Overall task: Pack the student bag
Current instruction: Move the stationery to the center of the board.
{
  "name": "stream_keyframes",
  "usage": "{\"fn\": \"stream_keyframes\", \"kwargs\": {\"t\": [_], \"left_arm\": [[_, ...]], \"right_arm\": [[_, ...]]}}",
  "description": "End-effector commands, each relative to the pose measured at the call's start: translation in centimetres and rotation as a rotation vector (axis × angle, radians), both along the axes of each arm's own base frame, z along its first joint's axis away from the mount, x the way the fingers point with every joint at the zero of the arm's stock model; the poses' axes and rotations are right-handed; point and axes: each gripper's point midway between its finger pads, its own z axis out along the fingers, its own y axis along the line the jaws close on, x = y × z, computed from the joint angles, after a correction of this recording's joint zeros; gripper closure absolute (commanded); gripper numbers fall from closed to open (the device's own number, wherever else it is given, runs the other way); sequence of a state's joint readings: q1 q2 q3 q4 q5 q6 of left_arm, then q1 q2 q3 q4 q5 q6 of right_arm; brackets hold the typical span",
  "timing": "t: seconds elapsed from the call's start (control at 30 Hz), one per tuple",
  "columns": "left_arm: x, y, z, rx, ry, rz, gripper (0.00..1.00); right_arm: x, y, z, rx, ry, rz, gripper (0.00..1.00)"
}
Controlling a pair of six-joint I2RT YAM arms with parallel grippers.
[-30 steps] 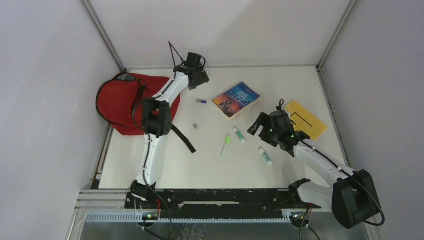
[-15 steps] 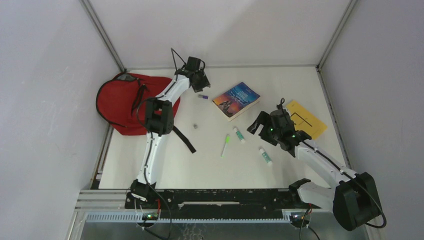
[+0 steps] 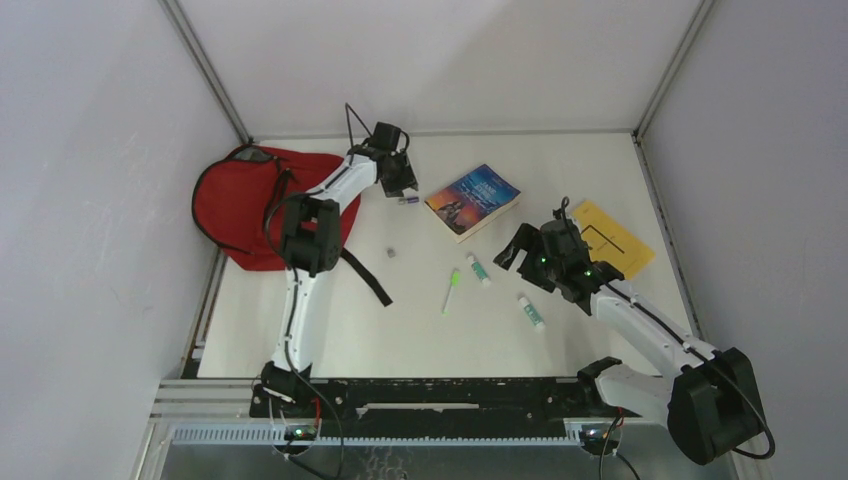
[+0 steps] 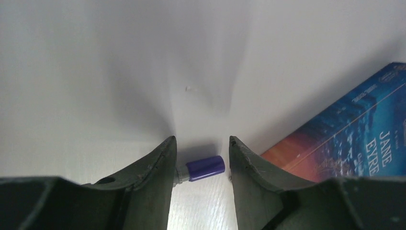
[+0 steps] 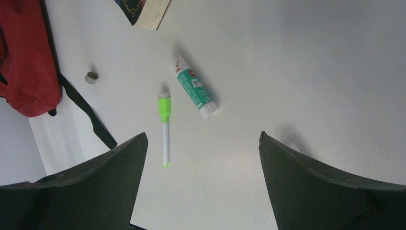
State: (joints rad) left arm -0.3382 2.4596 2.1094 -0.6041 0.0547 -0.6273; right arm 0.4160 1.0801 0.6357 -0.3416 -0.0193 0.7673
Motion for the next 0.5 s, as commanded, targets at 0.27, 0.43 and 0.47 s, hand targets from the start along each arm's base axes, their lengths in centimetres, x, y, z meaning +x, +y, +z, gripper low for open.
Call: {"fn": "stream_keyframes", "kwargs": {"t": [0.27, 0.43, 0.47], "left_arm": [[-5.7, 0.2, 0.9, 0.094, 0.023, -0.158, 0.51], [-7.8, -0.4, 0.6, 0.132, 0.024, -0.230, 0.52], [-8.1, -0.5, 0.6, 0.140, 0.022, -0.238, 0.52]], "right_arm": [[0.8, 1.0, 2.6, 0.022, -0.076, 0.014, 0.05], [0.8, 1.4, 2.3, 0.023, -0.067, 0.023, 0.04], [0.8, 1.5, 2.2, 0.024, -0.066, 0.024, 0.05]]}}
